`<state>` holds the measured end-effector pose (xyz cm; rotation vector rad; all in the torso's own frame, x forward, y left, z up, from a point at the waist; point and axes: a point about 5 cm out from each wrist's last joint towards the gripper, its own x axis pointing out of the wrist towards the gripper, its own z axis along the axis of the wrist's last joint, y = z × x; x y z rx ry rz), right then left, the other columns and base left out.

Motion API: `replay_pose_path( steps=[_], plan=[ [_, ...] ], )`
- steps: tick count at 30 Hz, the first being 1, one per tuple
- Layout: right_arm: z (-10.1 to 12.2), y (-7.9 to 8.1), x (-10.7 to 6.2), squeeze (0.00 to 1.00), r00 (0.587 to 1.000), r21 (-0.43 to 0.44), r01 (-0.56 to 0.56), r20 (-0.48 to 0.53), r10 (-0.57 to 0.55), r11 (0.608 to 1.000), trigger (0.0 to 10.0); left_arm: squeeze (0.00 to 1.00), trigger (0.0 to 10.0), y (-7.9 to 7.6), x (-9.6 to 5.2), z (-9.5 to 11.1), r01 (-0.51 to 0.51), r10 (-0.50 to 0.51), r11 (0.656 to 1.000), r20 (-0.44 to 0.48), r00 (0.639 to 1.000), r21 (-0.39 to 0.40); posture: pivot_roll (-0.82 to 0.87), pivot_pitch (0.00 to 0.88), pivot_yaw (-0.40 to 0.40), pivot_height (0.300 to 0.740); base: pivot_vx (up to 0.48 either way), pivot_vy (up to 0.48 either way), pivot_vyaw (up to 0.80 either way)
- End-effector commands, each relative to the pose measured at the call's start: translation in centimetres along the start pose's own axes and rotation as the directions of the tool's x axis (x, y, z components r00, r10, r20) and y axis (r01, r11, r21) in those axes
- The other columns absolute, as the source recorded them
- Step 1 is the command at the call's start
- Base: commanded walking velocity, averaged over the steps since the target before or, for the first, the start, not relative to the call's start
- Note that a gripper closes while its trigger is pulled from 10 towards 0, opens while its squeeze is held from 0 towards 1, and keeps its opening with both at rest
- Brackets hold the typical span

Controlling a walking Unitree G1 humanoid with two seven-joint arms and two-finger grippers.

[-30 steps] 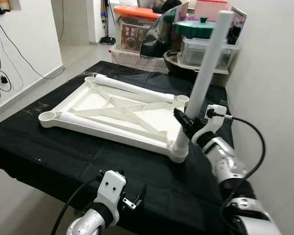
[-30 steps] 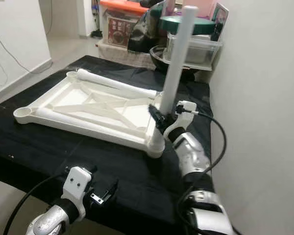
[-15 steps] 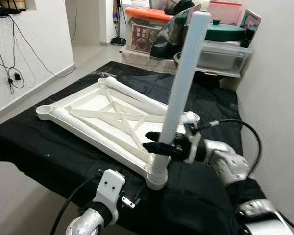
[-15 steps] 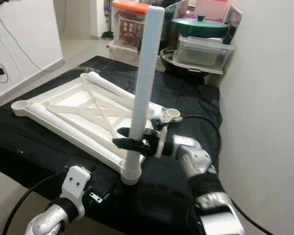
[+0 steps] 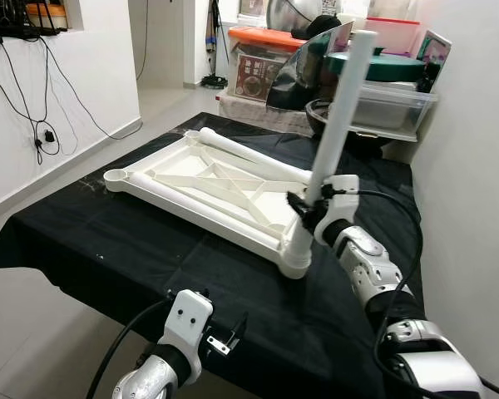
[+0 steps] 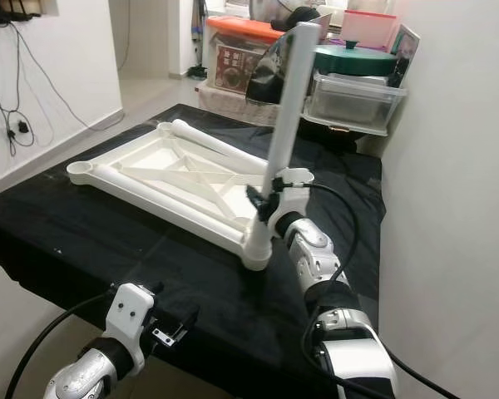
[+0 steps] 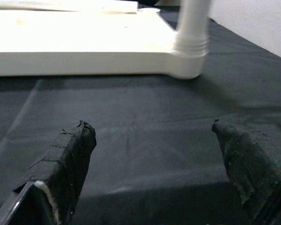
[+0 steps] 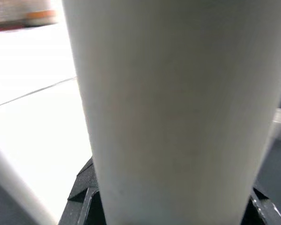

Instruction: Building children table

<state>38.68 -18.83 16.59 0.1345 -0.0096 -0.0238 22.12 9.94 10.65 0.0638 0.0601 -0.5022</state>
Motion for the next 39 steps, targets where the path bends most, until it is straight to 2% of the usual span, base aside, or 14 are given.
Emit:
replay_pose_path(
  steps=[1,5,13,14,17,18,21,22,27,31,33,34,35,39],
  plan=[
    [-1.8,-2.9,-0.8,0.00,0.983,0.007,0.165,-0.076,-0.164,0.986,0.0,0.00,10.0,-0.1,0.0,-0.2,0.002,-0.002,1.000,-0.010,1.000,-0.005,0.22,0.000,-0.107,0.740,0.000,0.000,0.00],
    [-2.0,-4.7,-2.6,0.00,0.849,0.011,0.528,-0.029,-0.528,0.849,0.0,0.00,10.0,-0.1,-0.1,-0.2,0.003,-0.003,1.000,-0.011,1.000,-0.005,0.21,0.000,-0.103,0.740,0.000,0.000,0.00],
    [-2.5,-2.8,-2.5,0.00,0.836,0.057,0.549,-0.058,-0.546,0.834,0.0,0.00,10.0,-0.1,-0.1,-0.3,0.005,-0.005,1.000,-0.011,1.000,-0.003,0.22,0.000,-0.109,0.740,0.000,0.000,0.00],
    [-2.1,-1.7,-2.0,0.00,0.871,0.106,0.492,-0.047,-0.490,0.864,10.0,0.00,10.0,-0.2,-0.1,-0.3,0.004,-0.004,1.000,-0.012,1.000,-0.003,0.22,0.000,-0.104,0.740,0.000,0.000,0.00],
    [-1.9,-1.0,-1.6,0.00,0.888,0.137,0.459,-0.035,-0.458,0.878,10.0,0.00,10.0,-0.2,-0.1,-0.3,0.004,-0.004,1.000,-0.012,1.000,-0.003,0.22,0.000,-0.104,0.740,0.000,0.000,0.00],
    [-0.8,0.8,-0.9,1.00,0.958,0.217,0.272,0.032,-0.285,0.937,10.0,0.00,10.0,-0.2,-0.1,-0.3,0.005,-0.005,1.000,-0.012,1.000,-0.004,0.21,0.000,-0.104,0.740,0.000,0.000,0.00],
    [0.4,2.4,-0.4,1.00,0.989,0.257,0.074,0.107,-0.105,0.964,10.0,0.00,10.0,-0.2,-0.1,-0.4,0.006,-0.006,1.000,-0.013,1.000,-0.003,0.21,0.000,-0.103,0.740,0.000,0.000,0.00],
    [1.2,3.5,-0.3,0.00,0.985,0.294,-0.112,0.160,0.067,0.949,10.0,0.00,10.0,-0.2,-0.1,-0.4,0.007,-0.007,1.000,-0.014,1.000,-0.003,0.21,0.000,-0.104,0.740,0.000,0.000,0.00],
    [2.3,3.6,-0.3,0.00,0.924,0.254,-0.366,0.211,0.318,0.895,10.0,0.00,10.0,-0.2,-0.1,-0.5,0.005,-0.005,1.000,-0.015,1.000,-0.005,0.21,0.000,-0.103,0.740,0.000,0.000,0.00],
    [2.9,3.6,-0.8,0.00,0.850,0.267,-0.525,0.222,0.478,0.808,10.0,0.00,10.0,-0.2,-0.1,-0.5,0.002,-0.003,1.000,-0.015,1.000,-0.007,0.21,0.000,-0.098,0.740,0.000,0.000,0.00],
    [3.5,4.3,-2.7,0.00,0.610,0.255,-0.789,0.207,0.765,0.559,10.0,0.00,10.0,-0.2,-0.1,-0.5,0.004,-0.004,1.000,-0.016,1.000,-0.008,0.21,0.000,-0.102,0.740,0.000,0.000,0.00],
    [3.5,4.3,-2.7,0.00,0.610,0.255,-0.789,0.207,0.765,0.559,10.0,0.00,10.0,-0.2,-0.1,-0.5,0.004,-0.004,1.000,-0.016,1.000,-0.008,0.21,0.000,-0.102,0.740,0.000,0.000,0.00],
    [3.5,4.6,-3.9,0.00,0.457,0.240,-0.879,0.172,0.873,0.413,10.0,0.00,10.0,-0.1,-0.1,-0.5,0.004,-0.004,1.000,-0.016,1.000,-0.008,0.21,0.000,-0.102,0.740,0.000,0.000,0.00],
    [3.0,4.8,-5.2,0.00,0.261,0.213,-0.948,0.108,0.959,0.235,10.0,0.00,10.0,-0.1,-0.1,-0.5,0.004,-0.004,1.000,-0.015,1.000,-0.006,0.22,0.000,-0.104,0.740,0.000,0.000,0.00]
  ],
)
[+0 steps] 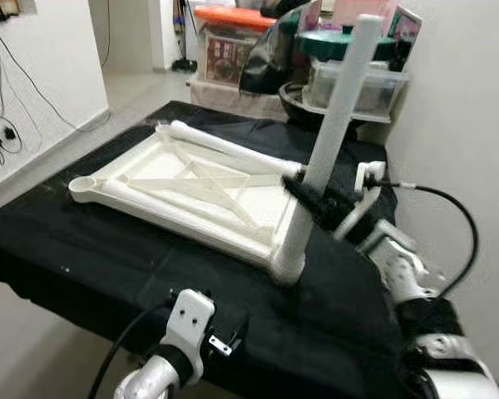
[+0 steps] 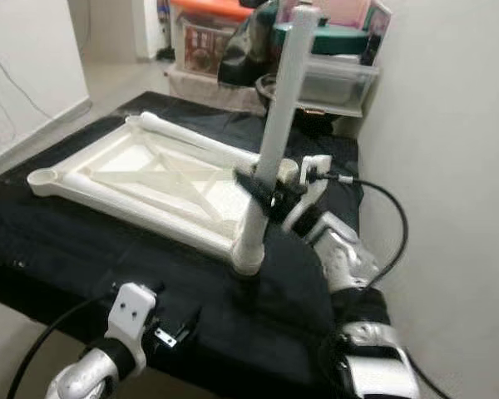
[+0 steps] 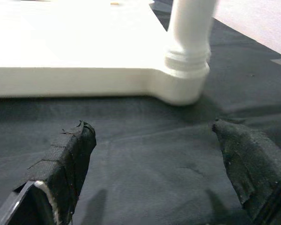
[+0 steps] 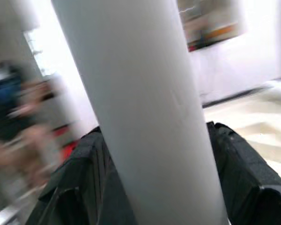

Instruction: Building children table

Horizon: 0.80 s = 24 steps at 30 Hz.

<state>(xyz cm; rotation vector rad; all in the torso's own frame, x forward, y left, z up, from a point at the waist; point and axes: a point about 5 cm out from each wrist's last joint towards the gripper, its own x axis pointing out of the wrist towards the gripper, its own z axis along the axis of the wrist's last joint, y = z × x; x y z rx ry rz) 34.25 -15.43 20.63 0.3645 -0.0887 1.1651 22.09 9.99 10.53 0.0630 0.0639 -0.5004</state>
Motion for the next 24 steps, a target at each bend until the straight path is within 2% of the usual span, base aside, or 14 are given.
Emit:
replay_pose_path(
  steps=[1,6,7,8,9,12,14,16,17,18,20,22,23,24],
  plan=[
    [-1.5,1.1,0.6,0.00,0.981,0.035,-0.169,-0.095,0.171,0.985,10.0,0.00,10.0,-0.1,0.0,-0.3,0.005,-0.005,1.000,-0.011,1.000,-0.004,0.22,0.000,-0.104,0.740,0.000,0.000,0.00],
    [-3.3,1.5,1.1,0.00,0.943,0.010,-0.239,-0.235,0.234,0.971,10.0,0.00,10.0,-0.1,0.0,-0.3,0.006,-0.006,1.000,-0.011,1.000,-0.002,0.22,0.000,-0.101,0.740,0.000,0.000,0.00],
    [-3.9,1.3,1.5,0.00,0.943,-0.035,-0.213,-0.270,0.196,0.977,0.0,0.00,10.0,-0.1,0.0,-0.3,0.006,-0.006,1.000,-0.011,1.000,-0.002,0.22,0.000,-0.102,0.740,0.000,0.000,0.00],
    [-3.9,1.3,1.5,0.00,0.943,-0.035,-0.213,-0.270,0.196,0.977,0.0,0.00,10.0,-0.1,0.0,-0.3,0.006,-0.006,1.000,-0.011,1.000,-0.002,0.22,0.000,-0.102,0.740,0.000,0.000,0.00],
    [-4.1,0.8,1.8,0.00,0.948,-0.103,-0.163,-0.293,0.127,0.981,0.0,0.00,10.0,-0.1,0.0,-0.3,0.005,-0.005,1.000,-0.012,1.000,-0.001,0.22,0.000,-0.104,0.740,0.000,0.000,0.00],
    [-4.2,0.5,2.1,0.00,0.952,-0.163,-0.126,-0.298,0.073,0.979,0.0,0.00,10.0,-0.1,-0.1,-0.3,0.005,-0.005,1.000,-0.012,1.000,0.000,0.22,0.000,-0.104,0.740,0.000,0.000,0.00],
    [-3.8,0.1,2.4,0.00,0.963,-0.193,-0.064,-0.268,0.010,0.979,0.0,0.00,10.0,-0.1,-0.1,-0.3,0.004,-0.004,1.000,-0.012,1.000,0.000,0.22,0.000,-0.101,0.740,0.000,0.000,0.00],
    [-2.5,-1.0,2.2,0.00,0.977,-0.233,0.120,-0.144,-0.157,0.965,0.0,0.00,10.0,0.0,0.0,-0.3,0.004,-0.004,1.000,-0.012,1.000,-0.001,0.21,0.000,-0.099,0.740,0.000,0.000,0.00],
    [-2.5,-1.0,2.2,0.00,0.977,-0.233,0.120,-0.144,-0.157,0.965,0.0,0.00,10.0,0.0,0.0,-0.3,0.004,-0.004,1.000,-0.012,1.000,-0.001,0.21,0.000,-0.099,0.740,0.000,0.000,0.00],
    [-1.9,-1.8,1.9,0.00,0.962,-0.232,0.238,-0.076,-0.261,0.943,0.0,0.00,10.0,0.0,0.0,-0.3,0.004,-0.004,1.000,-0.011,1.000,-0.001,0.21,0.000,-0.099,0.740,0.000,0.000,0.00],
    [-1.5,-3.2,0.7,0.00,0.889,-0.193,0.452,0.015,-0.458,0.871,0.0,0.00,10.0,0.0,0.0,-0.3,0.005,-0.005,1.000,-0.012,1.000,-0.002,0.21,0.000,-0.099,0.740,0.000,0.000,0.00],
    [-1.5,-3.2,0.7,0.00,0.889,-0.193,0.452,0.015,-0.458,0.871,0.0,0.00,10.0,0.0,0.0,-0.3,0.005,-0.005,1.000,-0.012,1.000,-0.002,0.21,0.000,-0.099,0.740,0.000,0.000,0.00],
    [-1.7,-4.1,-0.1,0.00,0.808,-0.174,0.586,0.050,-0.587,0.792,0.0,0.00,10.0,0.0,0.0,-0.3,0.005,-0.005,1.000,-0.012,1.000,-0.003,0.21,0.000,-0.097,0.740,0.000,0.000,0.00],
    [-1.9,-5.1,-1.6,0.00,0.619,-0.153,0.783,0.102,-0.779,0.602,0.0,0.00,10.0,0.0,0.0,-0.3,0.006,-0.006,1.000,-0.012,1.000,-0.003,0.21,0.000,-0.097,0.740,0.000,0.000,0.00]
  ],
)
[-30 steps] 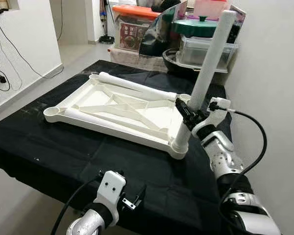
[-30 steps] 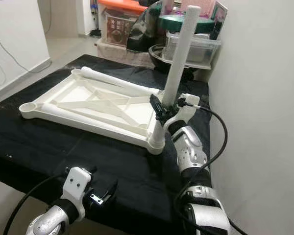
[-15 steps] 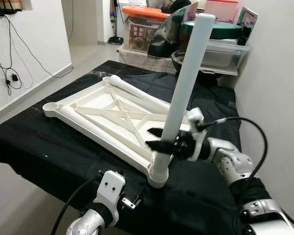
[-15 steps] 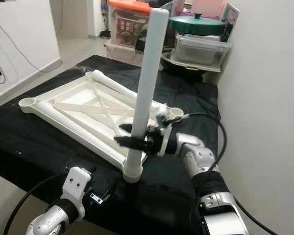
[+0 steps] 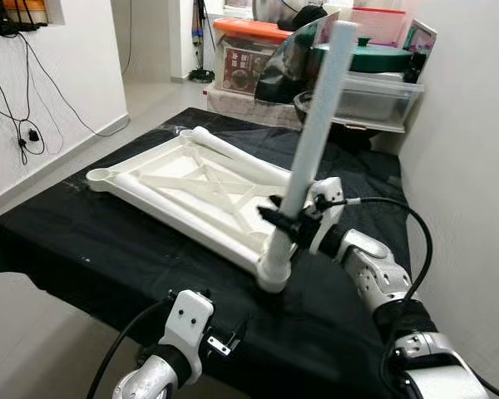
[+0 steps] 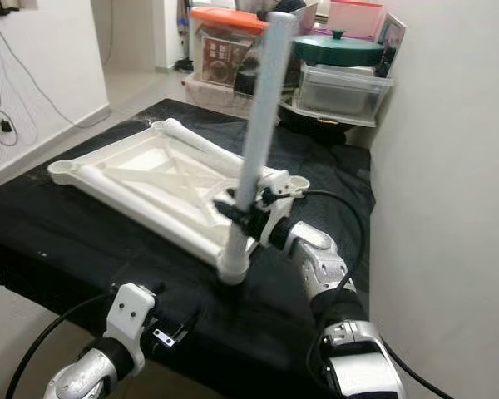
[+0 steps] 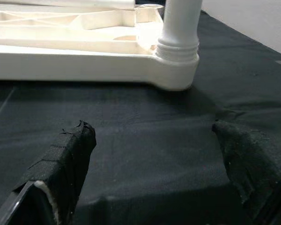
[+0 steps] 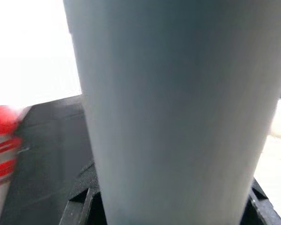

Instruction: Building children table

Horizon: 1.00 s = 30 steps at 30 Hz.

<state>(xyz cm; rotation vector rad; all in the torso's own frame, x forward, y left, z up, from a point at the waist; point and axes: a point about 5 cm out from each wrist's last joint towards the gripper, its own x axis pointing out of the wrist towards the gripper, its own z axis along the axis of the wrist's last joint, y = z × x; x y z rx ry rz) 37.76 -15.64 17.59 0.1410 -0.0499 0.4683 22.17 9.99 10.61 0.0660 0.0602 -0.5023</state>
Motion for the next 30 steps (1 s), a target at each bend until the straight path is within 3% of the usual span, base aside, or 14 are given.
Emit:
replay_pose_path(
  steps=[1,3,5,9,10,11,17,18,20,23,24,26,28,30],
  plan=[
    [-0.3,-3.3,-1.4,0.00,0.920,0.060,0.391,0.013,-0.392,0.919,0.0,0.00,10.0,0.0,-0.1,-0.4,0.004,-0.004,1.000,-0.015,1.000,-0.007,0.21,0.000,-0.097,0.740,0.000,0.000,0.00],
    [-0.3,-3.3,-1.4,0.00,0.920,0.060,0.391,0.013,-0.392,0.919,0.0,0.00,10.0,0.0,-0.1,-0.4,0.004,-0.004,1.000,-0.015,1.000,-0.007,0.21,0.000,-0.097,0.740,0.000,0.000,0.00],
    [-1.5,-4.5,-3.7,0.00,0.717,0.015,0.697,-0.007,-0.697,0.717,0.0,0.00,10.0,0.0,-0.1,-0.3,0.005,-0.005,1.000,-0.015,1.000,-0.002,0.22,0.000,-0.096,0.740,0.000,0.000,0.00],
    [-2.1,-4.0,-4.4,0.00,0.661,0.006,0.750,-0.013,-0.750,0.661,0.0,0.00,10.0,0.0,-0.1,-0.3,0.006,-0.006,1.000,-0.014,1.000,0.001,0.21,0.000,-0.094,0.740,0.000,0.000,0.00],
    [-2.5,-3.3,-4.8,0.00,0.622,0.004,0.783,-0.019,-0.783,0.622,0.0,0.00,10.0,0.0,-0.1,-0.3,0.006,-0.006,1.000,-0.014,1.000,0.001,0.21,0.000,-0.094,0.740,0.000,0.000,0.00],
    [-2.9,-2.2,-4.2,0.00,0.654,0.021,0.756,-0.033,-0.755,0.654,10.0,0.00,10.0,0.0,-0.1,-0.3,0.007,-0.007,1.000,-0.014,1.000,0.001,0.21,0.000,-0.096,0.740,0.000,0.000,0.00],
    [-2.9,-0.7,-3.0,0.00,0.729,0.047,0.684,-0.016,-0.684,0.728,10.0,0.00,10.0,0.0,0.0,-0.3,0.007,-0.007,1.000,-0.014,1.000,0.000,0.21,0.000,-0.095,0.740,0.000,0.000,0.00],
    [-2.3,0.5,-1.3,0.00,0.857,0.074,0.508,0.055,-0.512,0.858,10.0,0.00,10.0,-0.1,0.0,-0.3,0.004,-0.004,1.000,-0.013,1.000,-0.001,0.21,0.000,-0.102,0.740,0.000,0.000,0.00],
    [-2.3,0.5,-1.3,0.00,0.857,0.074,0.508,0.055,-0.512,0.858,10.0,0.00,10.0,-0.1,0.0,-0.3,0.004,-0.004,1.000,-0.013,1.000,-0.001,0.21,0.000,-0.102,0.740,0.000,0.000,0.00],
    [-2.3,1.4,-0.4,0.00,0.965,0.141,0.242,0.070,-0.254,0.960,10.0,0.00,10.0,-0.1,0.0,-0.3,0.003,-0.003,1.000,-0.013,1.000,-0.003,0.21,0.000,-0.103,0.740,0.000,0.000,0.00],
    [-2.3,1.4,-0.4,0.00,0.965,0.141,0.242,0.070,-0.254,0.960,10.0,0.00,10.0,-0.1,0.0,-0.3,0.003,-0.003,1.000,-0.013,1.000,-0.003,0.21,0.000,-0.103,0.740,0.000,0.000,0.00],
    [-2.2,1.6,-1.0,0.00,0.999,0.177,-0.032,0.031,0.026,0.984,10.0,0.00,10.0,-0.1,0.0,-0.3,0.003,-0.003,1.000,-0.012,1.000,-0.004,0.21,0.000,-0.104,0.740,0.000,0.000,0.00],
    [-1.9,1.7,-2.1,0.00,0.961,0.222,-0.266,-0.019,0.277,0.938,10.0,0.00,10.0,0.0,0.1,-0.3,0.003,-0.003,1.000,-0.013,1.000,-0.005,0.21,0.000,-0.104,0.740,0.000,0.000,0.00],
    [-1.9,1.7,-2.3,0.00,0.948,0.232,-0.303,-0.029,0.318,0.924,10.0,0.00,10.0,0.0,0.1,-0.3,0.003,-0.003,1.000,-0.013,1.000,-0.005,0.21,0.000,-0.104,0.740,0.000,0.000,0.00]
  ],
)
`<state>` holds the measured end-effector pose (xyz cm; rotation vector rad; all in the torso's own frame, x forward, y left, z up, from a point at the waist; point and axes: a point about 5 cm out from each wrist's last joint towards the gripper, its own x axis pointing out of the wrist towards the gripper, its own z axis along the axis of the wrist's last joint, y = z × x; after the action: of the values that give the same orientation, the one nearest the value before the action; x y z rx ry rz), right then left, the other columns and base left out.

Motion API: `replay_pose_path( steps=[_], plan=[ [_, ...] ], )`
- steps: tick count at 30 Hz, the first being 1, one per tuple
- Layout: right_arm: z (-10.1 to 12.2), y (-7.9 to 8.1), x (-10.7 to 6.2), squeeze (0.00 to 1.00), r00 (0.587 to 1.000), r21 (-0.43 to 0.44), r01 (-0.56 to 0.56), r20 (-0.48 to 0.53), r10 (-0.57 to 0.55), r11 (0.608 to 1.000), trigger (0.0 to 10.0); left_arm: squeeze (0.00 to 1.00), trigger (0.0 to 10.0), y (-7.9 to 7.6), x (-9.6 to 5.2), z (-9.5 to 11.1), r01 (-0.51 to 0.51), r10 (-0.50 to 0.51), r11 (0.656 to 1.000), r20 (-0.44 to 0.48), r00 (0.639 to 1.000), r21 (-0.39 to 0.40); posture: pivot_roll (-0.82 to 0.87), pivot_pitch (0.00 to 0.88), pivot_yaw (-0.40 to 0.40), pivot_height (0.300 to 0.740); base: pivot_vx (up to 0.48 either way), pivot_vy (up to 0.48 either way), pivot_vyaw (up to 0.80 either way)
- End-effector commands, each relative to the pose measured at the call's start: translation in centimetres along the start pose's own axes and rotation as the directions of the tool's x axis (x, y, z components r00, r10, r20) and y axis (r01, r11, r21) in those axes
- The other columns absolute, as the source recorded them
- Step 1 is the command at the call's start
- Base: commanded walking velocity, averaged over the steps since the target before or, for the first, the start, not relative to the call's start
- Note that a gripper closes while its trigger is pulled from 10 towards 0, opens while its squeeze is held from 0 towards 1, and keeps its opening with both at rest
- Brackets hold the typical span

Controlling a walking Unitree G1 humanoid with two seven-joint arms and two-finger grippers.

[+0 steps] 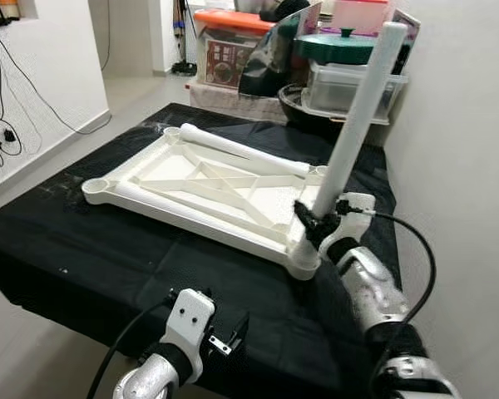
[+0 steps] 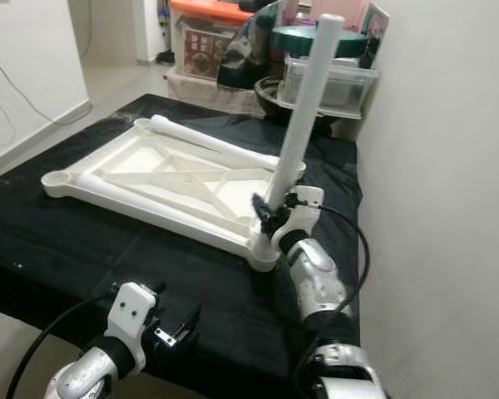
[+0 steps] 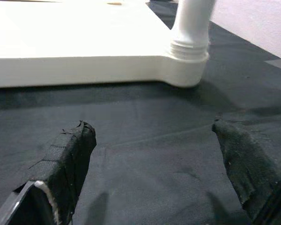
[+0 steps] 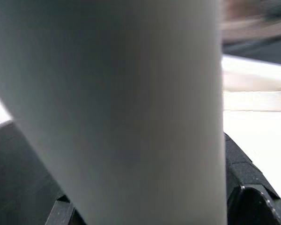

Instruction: Building children table

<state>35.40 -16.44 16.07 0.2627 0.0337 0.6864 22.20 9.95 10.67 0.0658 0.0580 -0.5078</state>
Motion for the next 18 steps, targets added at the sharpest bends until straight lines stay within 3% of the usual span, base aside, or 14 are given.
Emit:
replay_pose_path(
  steps=[1,2,3,5,6,9,11,12,13,14,18],
  plan=[
    [-0.4,1.7,0.2,0.00,0.978,0.074,-0.205,-0.028,0.208,0.976,10.0,0.00,10.0,0.0,0.0,-0.4,-0.003,0.003,1.000,-0.016,1.000,-0.005,0.21,0.000,-0.103,0.740,0.000,0.000,0.00],
    [-0.3,1.9,0.0,0.00,0.960,0.068,-0.273,-0.049,0.276,0.960,10.0,0.00,10.0,0.0,0.0,-0.4,-0.003,0.002,1.000,-0.016,1.000,-0.005,0.21,0.000,-0.103,0.740,0.000,0.000,0.00],
    [-0.3,1.9,0.0,0.00,0.960,0.068,-0.273,-0.049,0.276,0.960,10.0,0.00,10.0,0.0,0.0,-0.4,-0.003,0.002,1.000,-0.016,1.000,-0.005,0.21,0.000,-0.103,0.740,0.000,0.000,0.00],
    [0.0,2.7,-0.6,0.00,0.888,0.058,-0.442,-0.113,0.446,0.895,10.0,0.00,10.0,0.0,0.0,-0.4,-0.003,0.003,1.000,-0.016,1.000,-0.005,0.22,0.000,-0.105,0.740,0.000,0.000,0.00],
    [0.0,2.7,-0.6,0.00,0.888,0.058,-0.442,-0.113,0.446,0.895,10.0,0.00,10.0,0.0,0.0,-0.4,-0.003,0.003,1.000,-0.016,1.000,-0.005,0.22,0.000,-0.105,0.740,0.000,0.000,0.00],
    [-0.5,3.6,-0.8,0.00,0.779,0.013,-0.598,-0.226,0.585,0.801,10.0,0.00,10.0,0.0,-0.1,-0.4,-0.002,0.002,1.000,-0.017,1.000,-0.004,0.22,0.000,-0.103,0.740,0.000,0.000,0.00],
    [-0.7,3.9,-0.6,0.00,0.756,0.000,-0.626,-0.247,0.606,0.780,10.0,0.00,10.0,0.0,-0.1,-0.4,-0.002,0.001,1.000,-0.018,1.000,-0.004,0.22,0.000,-0.103,0.740,0.000,0.000,0.00],
    [-0.8,4.2,-0.5,0.00,0.736,-0.008,-0.650,-0.258,0.626,0.760,6.4,0.00,10.0,0.0,-0.1,-0.5,-0.001,0.001,1.000,-0.019,1.000,-0.003,0.22,0.000,-0.102,0.740,0.000,0.000,0.00],
    [-0.8,4.2,-0.5,0.00,0.736,-0.008,-0.650,-0.258,0.626,0.760,6.4,0.00,10.0,0.0,-0.1,-0.5,-0.001,0.001,1.000,-0.019,1.000,-0.003,0.22,0.000,-0.102,0.740,0.000,0.000,0.00],
    [-0.8,4.4,-0.2,0.00,0.735,-0.020,-0.653,-0.256,0.628,0.757,0.0,0.00,10.0,0.0,-0.1,-0.5,0.000,0.000,1.000,-0.019,1.000,-0.002,0.23,0.000,-0.104,0.740,0.000,0.000,0.00],
    [-0.8,4.6,0.0,0.00,0.736,-0.027,-0.654,-0.255,0.627,0.756,0.0,0.00,10.0,0.0,-0.1,-0.5,0.000,0.000,1.000,-0.020,1.000,-0.002,0.23,0.000,-0.104,0.740,0.000,0.000,0.00]
  ],
)
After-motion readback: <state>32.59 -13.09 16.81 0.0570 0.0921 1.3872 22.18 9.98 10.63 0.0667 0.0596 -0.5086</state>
